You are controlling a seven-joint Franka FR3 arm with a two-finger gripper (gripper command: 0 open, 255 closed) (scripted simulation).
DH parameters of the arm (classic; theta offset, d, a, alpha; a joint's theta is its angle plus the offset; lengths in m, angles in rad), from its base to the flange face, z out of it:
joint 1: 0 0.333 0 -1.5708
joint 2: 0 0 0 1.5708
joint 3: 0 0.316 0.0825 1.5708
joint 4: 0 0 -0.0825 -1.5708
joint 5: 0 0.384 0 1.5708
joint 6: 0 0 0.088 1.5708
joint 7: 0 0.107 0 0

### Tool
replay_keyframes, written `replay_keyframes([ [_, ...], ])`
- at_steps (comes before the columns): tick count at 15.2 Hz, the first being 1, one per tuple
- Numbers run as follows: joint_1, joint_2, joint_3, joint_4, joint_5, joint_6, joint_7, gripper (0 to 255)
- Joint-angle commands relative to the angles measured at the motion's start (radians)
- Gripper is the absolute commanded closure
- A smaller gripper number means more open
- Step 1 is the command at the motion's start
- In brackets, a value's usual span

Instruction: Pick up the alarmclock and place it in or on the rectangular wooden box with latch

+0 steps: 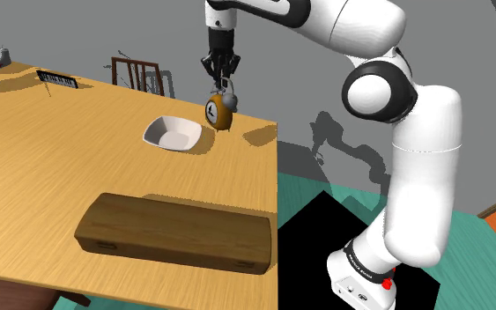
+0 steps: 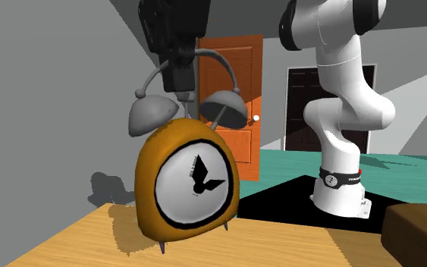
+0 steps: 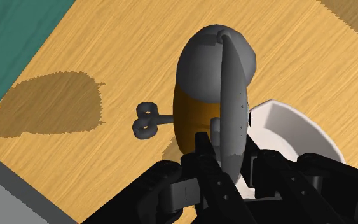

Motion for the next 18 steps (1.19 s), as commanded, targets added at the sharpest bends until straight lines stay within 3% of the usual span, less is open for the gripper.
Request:
replay_keyframes([
  [1,0.001,0.016,-0.001,0.058,-0.001,-0.041,-0.003,255],
  [5,0.007,0.058,-0.002,0.176,-0.004,-0.116,-0.006,255],
  [10,0.062,-0.107,0.024,-0.062,0.01,-0.047,0.086,255],
  [18,0.156,-0.256,0.078,-0.238,0.031,-0.021,0.242,255],
])
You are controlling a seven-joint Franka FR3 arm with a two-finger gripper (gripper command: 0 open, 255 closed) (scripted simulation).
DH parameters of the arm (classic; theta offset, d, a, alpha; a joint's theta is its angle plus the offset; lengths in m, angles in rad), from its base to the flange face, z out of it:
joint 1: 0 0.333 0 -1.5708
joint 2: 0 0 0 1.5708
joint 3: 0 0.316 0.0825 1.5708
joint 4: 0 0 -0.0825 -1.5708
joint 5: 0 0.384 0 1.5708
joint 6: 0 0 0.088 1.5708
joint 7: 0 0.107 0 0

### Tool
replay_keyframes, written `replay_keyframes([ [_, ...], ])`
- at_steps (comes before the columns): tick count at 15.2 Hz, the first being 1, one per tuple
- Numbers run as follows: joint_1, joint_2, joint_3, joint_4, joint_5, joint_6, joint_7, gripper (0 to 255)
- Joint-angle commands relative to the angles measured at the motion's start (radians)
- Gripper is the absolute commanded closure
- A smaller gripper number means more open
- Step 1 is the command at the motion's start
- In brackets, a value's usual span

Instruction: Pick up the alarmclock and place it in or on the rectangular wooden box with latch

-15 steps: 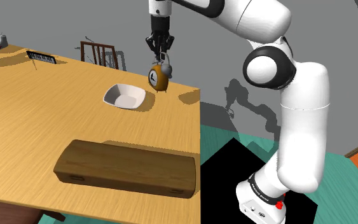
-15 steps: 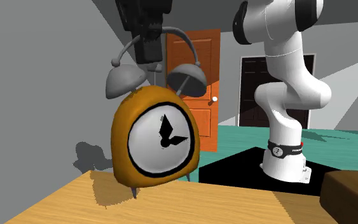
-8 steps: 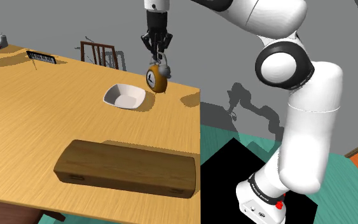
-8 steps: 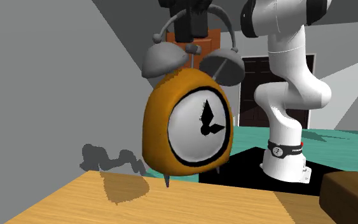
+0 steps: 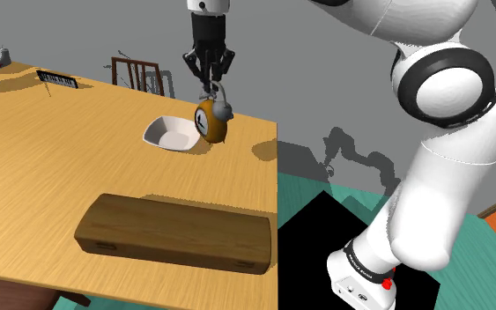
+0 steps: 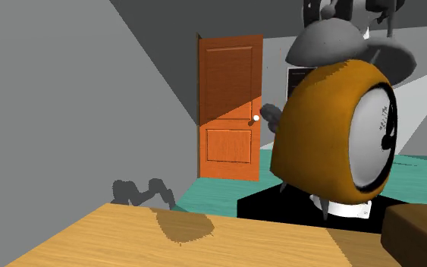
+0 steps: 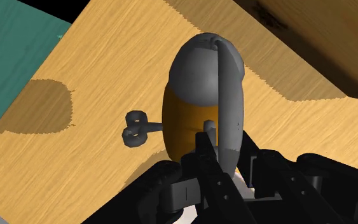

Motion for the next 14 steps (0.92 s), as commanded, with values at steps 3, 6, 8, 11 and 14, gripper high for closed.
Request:
replay_keyframes([
  [3,0.051,-0.034,0.031,-0.025,0.009,-0.008,0.085,255],
  [6,0.09,-0.057,0.056,-0.041,0.017,-0.015,0.149,255],
  [8,0.116,-0.067,0.073,-0.044,0.022,-0.021,0.193,255],
  [11,0.157,-0.073,0.099,-0.037,0.028,-0.033,0.261,255],
  [14,0.2,-0.068,0.126,-0.015,0.031,-0.049,0.33,255],
])
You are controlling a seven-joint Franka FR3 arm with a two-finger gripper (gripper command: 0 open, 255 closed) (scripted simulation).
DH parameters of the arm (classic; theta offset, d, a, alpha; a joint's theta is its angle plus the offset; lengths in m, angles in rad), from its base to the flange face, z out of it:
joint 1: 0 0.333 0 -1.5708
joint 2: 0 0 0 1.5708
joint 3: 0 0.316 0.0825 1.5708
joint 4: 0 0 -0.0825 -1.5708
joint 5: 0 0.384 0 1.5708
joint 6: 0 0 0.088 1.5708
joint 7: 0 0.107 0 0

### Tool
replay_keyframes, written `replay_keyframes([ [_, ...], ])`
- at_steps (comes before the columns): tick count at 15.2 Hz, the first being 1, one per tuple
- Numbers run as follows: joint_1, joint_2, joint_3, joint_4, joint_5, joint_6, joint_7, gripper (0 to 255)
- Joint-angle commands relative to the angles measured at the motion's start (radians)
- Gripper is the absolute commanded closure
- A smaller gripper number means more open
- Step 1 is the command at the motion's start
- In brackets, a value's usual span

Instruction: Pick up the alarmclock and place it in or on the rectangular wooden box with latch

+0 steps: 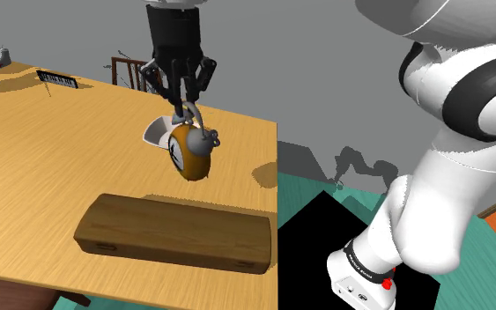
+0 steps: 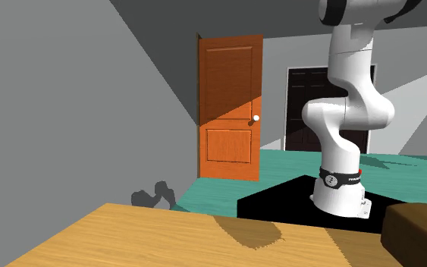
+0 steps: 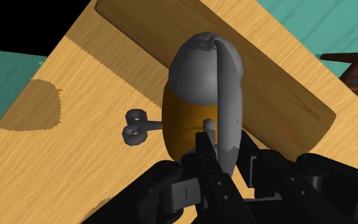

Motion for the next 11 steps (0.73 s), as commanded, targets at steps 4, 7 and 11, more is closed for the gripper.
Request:
replay_keyframes([
  [4,0.079,0.033,0.045,0.073,-0.002,-0.036,0.122,255],
  [7,0.087,0.024,0.05,0.036,0.001,-0.007,0.137,255],
  [11,0.079,-0.001,0.048,-0.054,0.008,0.058,0.13,255],
])
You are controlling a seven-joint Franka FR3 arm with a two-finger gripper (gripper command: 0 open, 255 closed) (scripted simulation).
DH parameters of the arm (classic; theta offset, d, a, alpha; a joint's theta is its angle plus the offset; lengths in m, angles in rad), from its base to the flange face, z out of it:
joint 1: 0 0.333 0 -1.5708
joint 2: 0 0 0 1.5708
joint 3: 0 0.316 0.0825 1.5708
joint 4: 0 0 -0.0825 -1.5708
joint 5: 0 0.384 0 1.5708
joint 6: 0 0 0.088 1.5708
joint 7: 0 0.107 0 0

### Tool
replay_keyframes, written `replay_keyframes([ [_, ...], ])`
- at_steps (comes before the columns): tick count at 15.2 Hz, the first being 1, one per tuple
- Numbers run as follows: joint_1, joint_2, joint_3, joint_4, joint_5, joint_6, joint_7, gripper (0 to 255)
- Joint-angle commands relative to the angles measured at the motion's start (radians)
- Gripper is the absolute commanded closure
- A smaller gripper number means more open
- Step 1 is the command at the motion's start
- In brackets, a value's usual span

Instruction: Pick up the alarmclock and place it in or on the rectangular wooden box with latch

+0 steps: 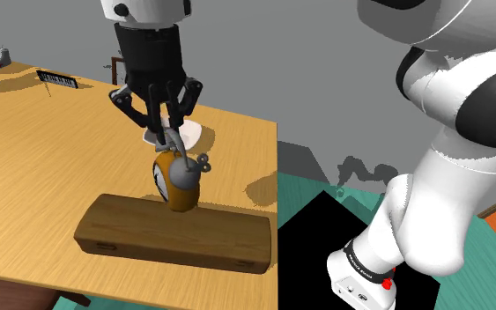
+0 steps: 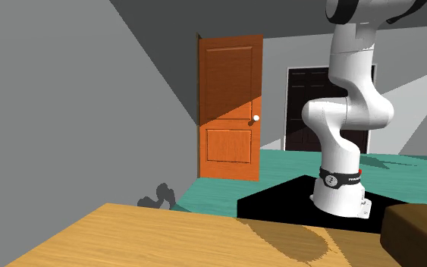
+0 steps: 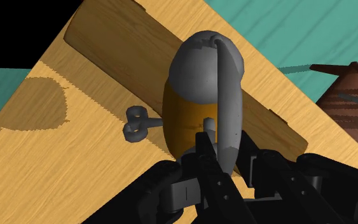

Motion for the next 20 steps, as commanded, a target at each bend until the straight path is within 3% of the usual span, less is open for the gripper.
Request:
replay_keyframes([
  [1,-0.002,-0.012,0.0,-0.043,0.003,0.033,-0.002,255],
  [20,-0.014,-0.047,-0.006,-0.355,0.013,0.311,-0.02,255],
])
